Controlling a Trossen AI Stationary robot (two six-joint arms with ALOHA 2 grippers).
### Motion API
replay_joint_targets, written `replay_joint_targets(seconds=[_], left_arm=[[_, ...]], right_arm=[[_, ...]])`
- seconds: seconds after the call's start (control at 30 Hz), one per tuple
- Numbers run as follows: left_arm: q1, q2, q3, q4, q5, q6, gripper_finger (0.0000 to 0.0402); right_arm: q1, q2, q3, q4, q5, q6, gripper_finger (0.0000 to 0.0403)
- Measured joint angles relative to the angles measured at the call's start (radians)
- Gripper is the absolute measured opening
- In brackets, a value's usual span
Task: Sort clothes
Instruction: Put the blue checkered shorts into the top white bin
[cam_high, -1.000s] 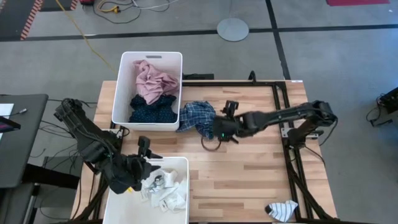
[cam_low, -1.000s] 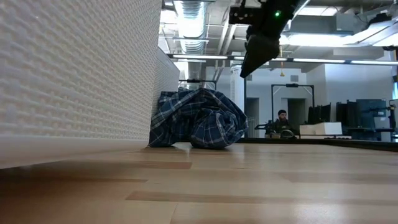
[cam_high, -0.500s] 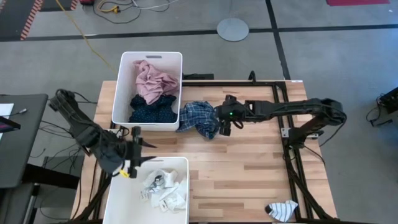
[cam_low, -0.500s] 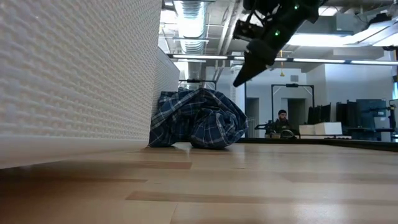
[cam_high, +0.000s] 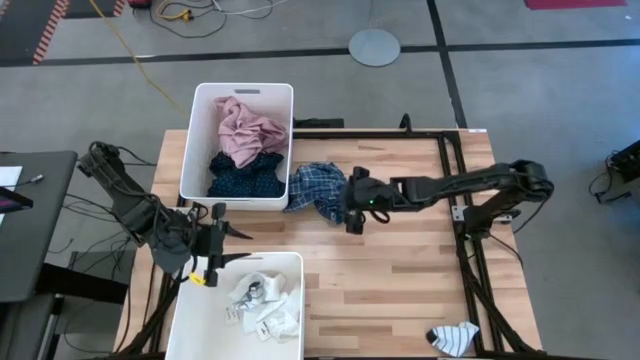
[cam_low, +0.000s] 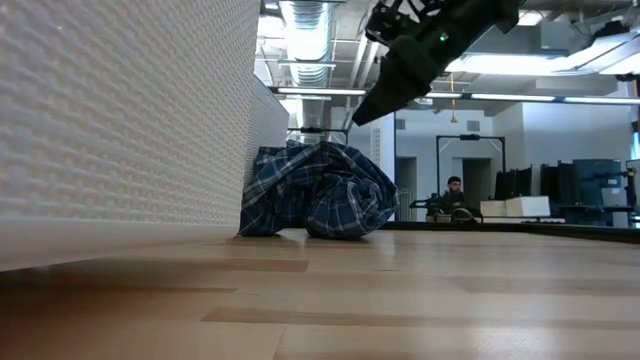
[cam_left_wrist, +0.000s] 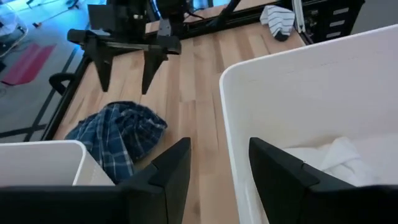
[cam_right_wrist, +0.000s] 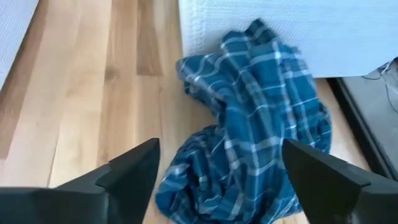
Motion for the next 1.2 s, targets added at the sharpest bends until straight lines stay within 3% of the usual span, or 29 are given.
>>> replay_joint_targets(seconds=[0.23, 0.53, 0.93, 1.2], left_arm=[[0.000, 0.015, 0.000, -0.004, 0.000, -0.008, 0.0158], [0.000, 0.056, 0.000, -0.003, 0.001, -0.008, 0.0158], [0.001, 0.064, 0.000, -0.032, 0.004, -0.039, 0.0158], [0.008, 0.064, 0.000, -0.032, 0.002, -0.039, 0.0158]], right_arm=[[-0.036, 0.002, 0.000, 0.078, 0.003, -0.045, 0.0398], [-0.078, 0.162, 0.001, 0.180, -0.006, -0.052, 0.0394], [-0.082, 0.354, 0.012, 0.188, -0.015, -0.023, 0.0393], [-0.098, 0.375, 0.012, 0.167, 0.085, 0.042, 0.0381]])
